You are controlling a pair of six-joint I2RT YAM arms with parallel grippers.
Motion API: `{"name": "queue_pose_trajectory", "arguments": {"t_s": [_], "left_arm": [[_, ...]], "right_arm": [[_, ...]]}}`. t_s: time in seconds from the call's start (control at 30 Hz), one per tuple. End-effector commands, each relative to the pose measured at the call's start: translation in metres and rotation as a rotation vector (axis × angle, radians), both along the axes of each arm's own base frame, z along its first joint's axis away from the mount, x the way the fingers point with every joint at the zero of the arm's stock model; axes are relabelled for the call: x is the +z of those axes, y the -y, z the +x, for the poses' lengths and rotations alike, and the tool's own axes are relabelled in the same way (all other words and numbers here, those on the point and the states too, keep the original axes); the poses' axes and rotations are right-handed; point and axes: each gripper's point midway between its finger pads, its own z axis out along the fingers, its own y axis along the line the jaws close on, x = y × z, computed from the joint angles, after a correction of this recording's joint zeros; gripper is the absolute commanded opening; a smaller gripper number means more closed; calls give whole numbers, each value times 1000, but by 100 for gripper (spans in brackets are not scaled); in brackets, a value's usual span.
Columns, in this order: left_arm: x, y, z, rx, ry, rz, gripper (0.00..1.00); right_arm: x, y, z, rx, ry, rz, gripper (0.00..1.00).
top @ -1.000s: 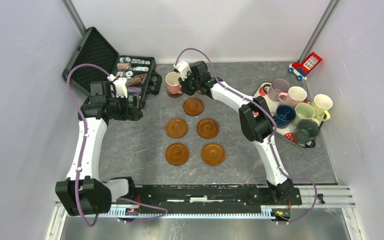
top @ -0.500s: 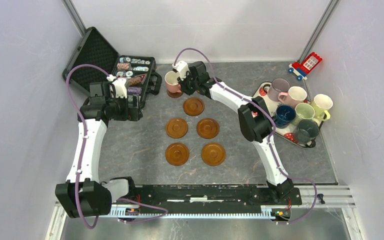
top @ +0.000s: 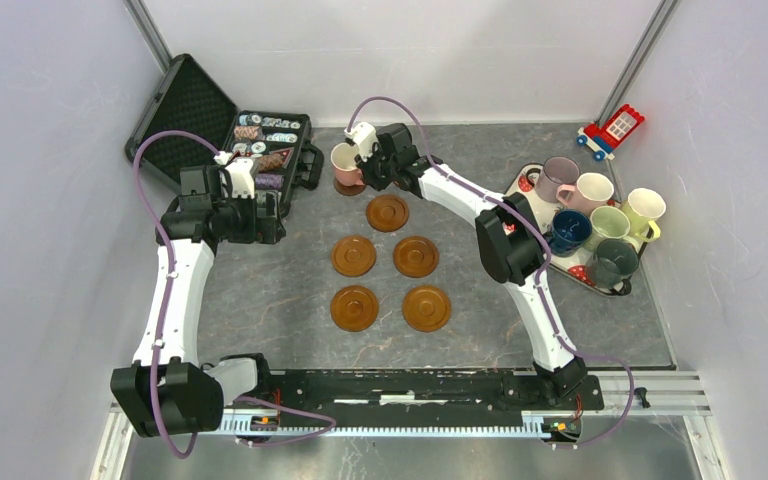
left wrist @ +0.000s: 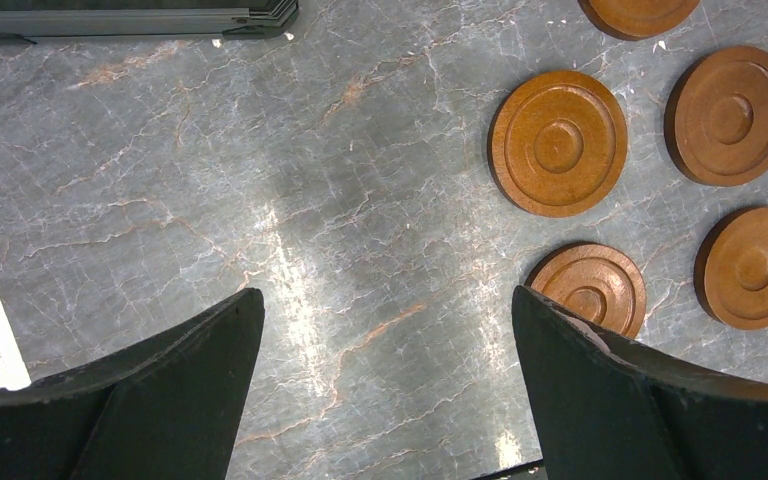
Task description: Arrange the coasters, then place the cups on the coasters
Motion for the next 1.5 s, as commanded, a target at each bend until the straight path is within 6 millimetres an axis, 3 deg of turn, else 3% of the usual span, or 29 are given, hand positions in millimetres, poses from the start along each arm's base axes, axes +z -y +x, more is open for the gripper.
{"name": "queue_pose_trajectory", "arguments": {"t_s": [0.0,0.27,0.53,0.8,1.03,1.23,1.33,1.47], "left_arm": [[6,-2,4,28,30,-8,100],[4,-3,4,28,25,-5,100],[6,-5,5,35,32,7,100],[4,-6,5,38,30,13,100],[5,-5,5,30,33,12,100],[10,-2,4,5,45,7,100],[12,1,2,-20,50,2,100],[21,3,2,-83,81,25,100]], "right_arm": [[45,-19,16,13,129,90,2],[42,-18,17,1,124,88,12],[37,-17,17,-8,117,88,13],[34,-17,17,-21,108,92,28],[61,-16,15,-25,125,125,46],[102,-8,-5,14,149,143,77],[124,12,-26,34,150,134,88],[149,48,-59,46,136,121,94]]}}
